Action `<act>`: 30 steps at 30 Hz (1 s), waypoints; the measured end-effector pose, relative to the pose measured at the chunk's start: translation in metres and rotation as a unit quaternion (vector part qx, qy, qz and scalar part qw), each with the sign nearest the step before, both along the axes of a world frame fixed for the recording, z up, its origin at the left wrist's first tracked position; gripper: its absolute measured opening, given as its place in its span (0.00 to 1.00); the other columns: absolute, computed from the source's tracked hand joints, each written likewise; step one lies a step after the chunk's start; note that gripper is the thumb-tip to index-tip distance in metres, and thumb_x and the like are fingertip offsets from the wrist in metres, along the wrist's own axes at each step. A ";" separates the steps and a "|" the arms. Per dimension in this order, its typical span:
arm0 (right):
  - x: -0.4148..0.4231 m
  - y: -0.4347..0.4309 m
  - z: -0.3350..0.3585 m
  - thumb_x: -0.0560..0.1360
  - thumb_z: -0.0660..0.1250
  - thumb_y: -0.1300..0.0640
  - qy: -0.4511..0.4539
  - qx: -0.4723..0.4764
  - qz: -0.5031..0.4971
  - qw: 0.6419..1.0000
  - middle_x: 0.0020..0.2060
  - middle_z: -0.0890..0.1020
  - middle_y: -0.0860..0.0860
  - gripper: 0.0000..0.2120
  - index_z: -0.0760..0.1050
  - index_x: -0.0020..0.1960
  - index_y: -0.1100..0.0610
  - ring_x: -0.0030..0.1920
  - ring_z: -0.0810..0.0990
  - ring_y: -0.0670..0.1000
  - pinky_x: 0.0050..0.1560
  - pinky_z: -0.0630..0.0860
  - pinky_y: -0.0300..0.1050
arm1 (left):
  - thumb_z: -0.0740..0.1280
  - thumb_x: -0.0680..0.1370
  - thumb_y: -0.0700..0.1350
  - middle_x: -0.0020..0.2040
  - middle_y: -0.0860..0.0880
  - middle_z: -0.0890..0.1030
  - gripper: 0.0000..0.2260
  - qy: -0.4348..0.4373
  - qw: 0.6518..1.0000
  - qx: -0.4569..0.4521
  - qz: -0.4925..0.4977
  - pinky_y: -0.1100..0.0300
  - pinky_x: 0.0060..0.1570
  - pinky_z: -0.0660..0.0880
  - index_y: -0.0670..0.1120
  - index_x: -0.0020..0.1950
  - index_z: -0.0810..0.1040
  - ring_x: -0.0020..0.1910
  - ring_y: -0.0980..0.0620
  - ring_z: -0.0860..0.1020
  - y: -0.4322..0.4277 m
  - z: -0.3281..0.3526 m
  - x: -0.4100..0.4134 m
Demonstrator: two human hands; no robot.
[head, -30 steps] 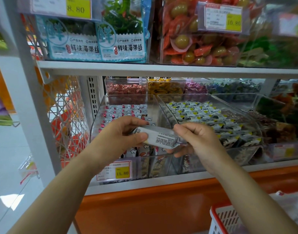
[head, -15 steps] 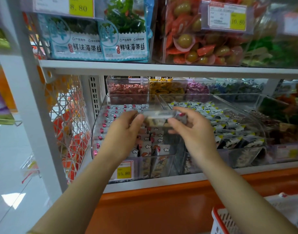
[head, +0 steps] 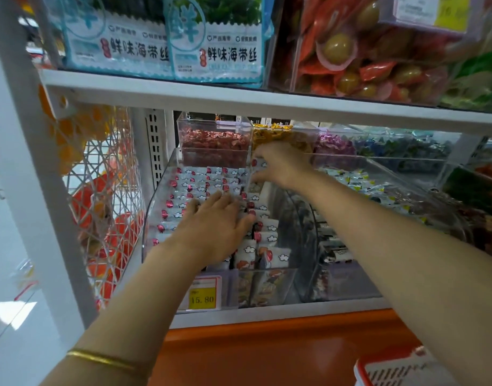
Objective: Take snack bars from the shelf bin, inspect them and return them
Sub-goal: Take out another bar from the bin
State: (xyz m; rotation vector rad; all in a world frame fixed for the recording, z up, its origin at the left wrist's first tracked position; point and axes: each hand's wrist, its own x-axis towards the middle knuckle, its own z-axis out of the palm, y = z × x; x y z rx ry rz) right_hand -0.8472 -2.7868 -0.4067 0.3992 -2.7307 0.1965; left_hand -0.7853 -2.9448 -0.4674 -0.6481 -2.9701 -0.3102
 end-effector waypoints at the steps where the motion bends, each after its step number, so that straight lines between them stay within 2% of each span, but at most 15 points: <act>1: -0.005 -0.003 0.000 0.71 0.72 0.52 -0.031 0.036 -0.005 0.999 0.50 0.80 0.53 0.17 0.76 0.56 0.58 0.50 0.77 0.53 0.50 0.75 0.51 | 0.43 0.80 0.60 0.78 0.49 0.52 0.28 -0.002 1.000 0.007 -0.003 0.45 0.72 0.42 0.49 0.76 0.55 0.76 0.51 0.46 0.000 0.000 -0.001; 3: -0.012 -0.007 0.000 0.71 0.72 0.52 -0.100 0.049 0.001 0.994 0.48 0.79 0.52 0.16 0.77 0.55 0.59 0.47 0.77 0.52 0.44 0.74 0.45 | 0.43 0.80 0.60 0.78 0.49 0.52 0.28 -0.007 1.000 0.017 -0.007 0.45 0.72 0.41 0.49 0.76 0.56 0.76 0.51 0.46 0.000 0.000 -0.001; 4: -0.015 -0.009 0.000 0.72 0.71 0.54 -0.132 0.052 0.008 0.990 0.49 0.80 0.54 0.14 0.77 0.55 0.60 0.48 0.77 0.54 0.44 0.74 0.45 | 0.43 0.80 0.60 0.78 0.49 0.52 0.28 -0.010 1.000 0.020 -0.006 0.46 0.72 0.41 0.49 0.76 0.56 0.76 0.52 0.45 0.000 0.000 -0.001; 6: -0.020 -0.013 -0.004 0.77 0.64 0.59 -0.185 0.083 0.019 0.979 0.55 0.80 0.57 0.11 0.77 0.57 0.62 0.55 0.77 0.57 0.55 0.73 0.51 | 0.43 0.80 0.60 0.78 0.49 0.52 0.28 -0.017 1.000 0.025 -0.003 0.46 0.72 0.40 0.49 0.76 0.55 0.76 0.52 0.45 0.000 0.000 -0.001; 8: -0.021 -0.017 -0.005 0.78 0.57 0.65 -0.217 0.100 0.012 0.971 0.63 0.76 0.55 0.15 0.75 0.63 0.61 0.62 0.74 0.56 0.64 0.69 0.51 | 0.44 0.80 0.60 0.78 0.50 0.52 0.28 -0.020 0.999 0.032 -0.004 0.47 0.72 0.40 0.49 0.76 0.56 0.76 0.52 0.45 0.000 0.001 0.000; 11: -0.026 -0.018 -0.003 0.77 0.54 0.68 -0.235 0.081 -0.001 0.969 0.65 0.72 0.63 0.17 0.71 0.64 0.68 0.66 0.70 0.62 0.66 0.68 0.56 | 0.44 0.80 0.59 0.78 0.50 0.53 0.27 -0.021 0.999 0.044 -0.013 0.47 0.72 0.40 0.49 0.76 0.58 0.76 0.52 0.45 -0.001 0.002 0.000; 13: -0.027 -0.016 0.000 0.77 0.55 0.68 -0.218 0.066 0.003 0.974 0.61 0.75 0.65 0.15 0.72 0.61 0.70 0.61 0.73 0.64 0.61 0.71 0.57 | 0.44 0.80 0.59 0.77 0.50 0.54 0.27 -0.022 0.998 0.050 -0.017 0.48 0.72 0.40 0.49 0.75 0.59 0.76 0.52 0.45 -0.002 0.002 0.001; 16: -0.032 -0.010 0.005 0.77 0.58 0.65 -0.140 0.024 0.000 0.990 0.54 0.77 0.57 0.10 0.73 0.57 0.60 0.53 0.75 0.56 0.51 0.72 0.48 | 0.45 0.80 0.59 0.77 0.50 0.54 0.26 -0.020 0.998 0.053 -0.017 0.48 0.72 0.40 0.49 0.75 0.59 0.76 0.52 0.46 -0.002 0.003 0.001; 18: -0.039 -0.009 0.006 0.76 0.59 0.65 -0.098 0.018 -0.006 0.995 0.51 0.77 0.55 0.09 0.73 0.54 0.58 0.51 0.75 0.54 0.49 0.72 0.47 | 0.45 0.80 0.59 0.77 0.50 0.54 0.26 -0.021 0.998 0.050 -0.014 0.48 0.72 0.40 0.49 0.75 0.59 0.76 0.52 0.46 -0.002 0.004 0.001; 21: -0.049 -0.014 0.001 0.76 0.61 0.64 -0.070 0.049 -0.018 0.996 0.54 0.78 0.55 0.08 0.76 0.52 0.57 0.55 0.76 0.54 0.56 0.74 0.49 | 0.45 0.81 0.59 0.78 0.51 0.53 0.26 -0.024 0.999 0.045 -0.012 0.48 0.72 0.39 0.49 0.75 0.58 0.76 0.52 0.45 -0.002 0.004 0.003; 23: -0.054 -0.019 -0.005 0.76 0.64 0.62 -0.058 0.084 -0.027 0.994 0.57 0.79 0.52 0.07 0.79 0.51 0.55 0.59 0.75 0.54 0.61 0.70 0.51 | 0.45 0.81 0.58 0.77 0.51 0.53 0.25 -0.026 0.998 0.051 -0.012 0.48 0.72 0.39 0.49 0.75 0.58 0.76 0.52 0.45 -0.002 0.005 0.004; 26: -0.058 -0.025 -0.012 0.76 0.65 0.60 -0.055 0.137 -0.048 0.988 0.50 0.80 0.51 0.04 0.78 0.49 0.54 0.56 0.75 0.54 0.60 0.65 0.53 | 0.46 0.81 0.58 0.77 0.50 0.54 0.26 -0.025 0.998 0.061 -0.011 0.48 0.72 0.40 0.48 0.75 0.58 0.76 0.52 0.45 -0.002 0.007 0.005; 30: -0.057 -0.027 -0.012 0.76 0.64 0.60 -0.041 0.140 -0.068 0.987 0.49 0.80 0.51 0.03 0.77 0.47 0.56 0.55 0.74 0.54 0.62 0.66 0.55 | 0.46 0.81 0.58 0.77 0.49 0.54 0.26 -0.025 0.998 0.058 -0.012 0.48 0.72 0.39 0.47 0.76 0.57 0.76 0.52 0.45 -0.002 0.008 0.008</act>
